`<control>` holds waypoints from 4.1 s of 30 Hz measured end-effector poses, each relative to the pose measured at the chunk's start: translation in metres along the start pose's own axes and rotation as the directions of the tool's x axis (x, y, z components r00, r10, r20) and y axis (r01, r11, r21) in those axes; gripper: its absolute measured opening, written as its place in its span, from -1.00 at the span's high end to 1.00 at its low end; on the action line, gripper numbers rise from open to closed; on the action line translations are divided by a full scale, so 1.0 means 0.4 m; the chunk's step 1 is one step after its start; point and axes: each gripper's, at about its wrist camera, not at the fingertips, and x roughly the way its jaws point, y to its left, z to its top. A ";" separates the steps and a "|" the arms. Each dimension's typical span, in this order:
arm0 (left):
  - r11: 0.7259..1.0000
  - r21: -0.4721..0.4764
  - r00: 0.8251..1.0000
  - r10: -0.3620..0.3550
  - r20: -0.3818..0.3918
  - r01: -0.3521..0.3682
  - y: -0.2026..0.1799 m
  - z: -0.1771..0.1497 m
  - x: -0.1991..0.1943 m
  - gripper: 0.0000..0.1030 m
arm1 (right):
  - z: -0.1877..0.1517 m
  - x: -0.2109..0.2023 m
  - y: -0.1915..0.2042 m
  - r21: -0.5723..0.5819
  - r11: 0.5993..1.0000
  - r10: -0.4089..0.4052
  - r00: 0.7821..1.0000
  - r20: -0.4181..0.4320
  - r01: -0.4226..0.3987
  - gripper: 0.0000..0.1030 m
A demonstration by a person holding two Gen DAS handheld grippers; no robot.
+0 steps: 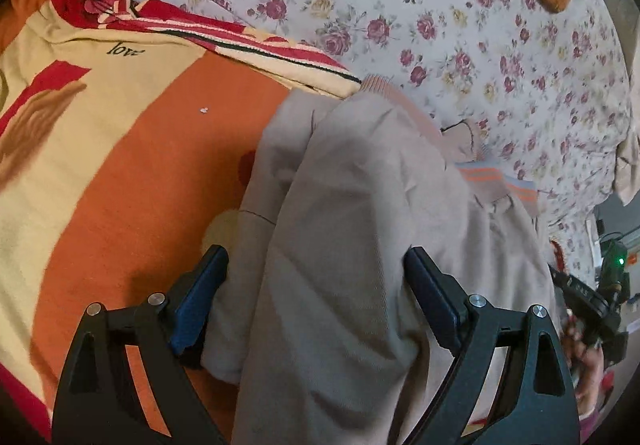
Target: Fold large clothes
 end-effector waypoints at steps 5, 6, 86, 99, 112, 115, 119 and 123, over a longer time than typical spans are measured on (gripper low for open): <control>0.998 0.053 0.998 0.034 0.052 -0.037 -0.023 0.003 0.016 -0.74 | -0.047 -0.048 -0.010 -0.036 0.994 -0.102 0.988 0.117 0.107 0.87; 0.997 0.068 0.997 0.040 0.059 -0.044 -0.024 0.005 0.028 -0.75 | -0.045 -0.030 -0.030 -0.009 0.989 -0.145 0.984 0.100 0.146 0.87; 0.930 0.282 0.966 0.189 0.179 -0.234 -0.165 -0.114 -0.019 -0.75 | -0.164 0.014 0.344 -0.377 0.897 -0.132 0.955 0.266 0.229 -0.58; 1.000 0.004 0.999 -0.016 0.028 0.015 0.015 0.020 -0.061 -0.75 | -0.120 0.129 0.295 -0.298 0.939 -0.127 0.979 0.160 0.171 -0.65; 0.996 0.015 0.995 -0.087 -0.057 0.088 0.013 0.021 0.031 -0.94 | -0.121 0.125 0.293 -0.289 0.944 -0.117 0.981 0.152 0.157 -0.69; 0.995 0.050 0.995 -0.085 -0.057 0.088 0.001 0.019 0.041 -0.83 | -0.119 0.126 0.293 -0.290 0.944 -0.117 0.982 0.150 0.157 -0.71; 0.988 0.032 0.986 -0.151 -0.072 0.153 -0.007 0.014 0.042 -0.02 | -0.117 0.126 0.294 -0.286 0.947 -0.111 0.983 0.145 0.149 -0.72; 0.988 0.052 0.989 -0.141 -0.037 0.142 -0.030 0.009 0.021 0.47 | -0.110 0.122 0.291 -0.280 0.950 -0.104 0.987 0.123 0.135 -0.73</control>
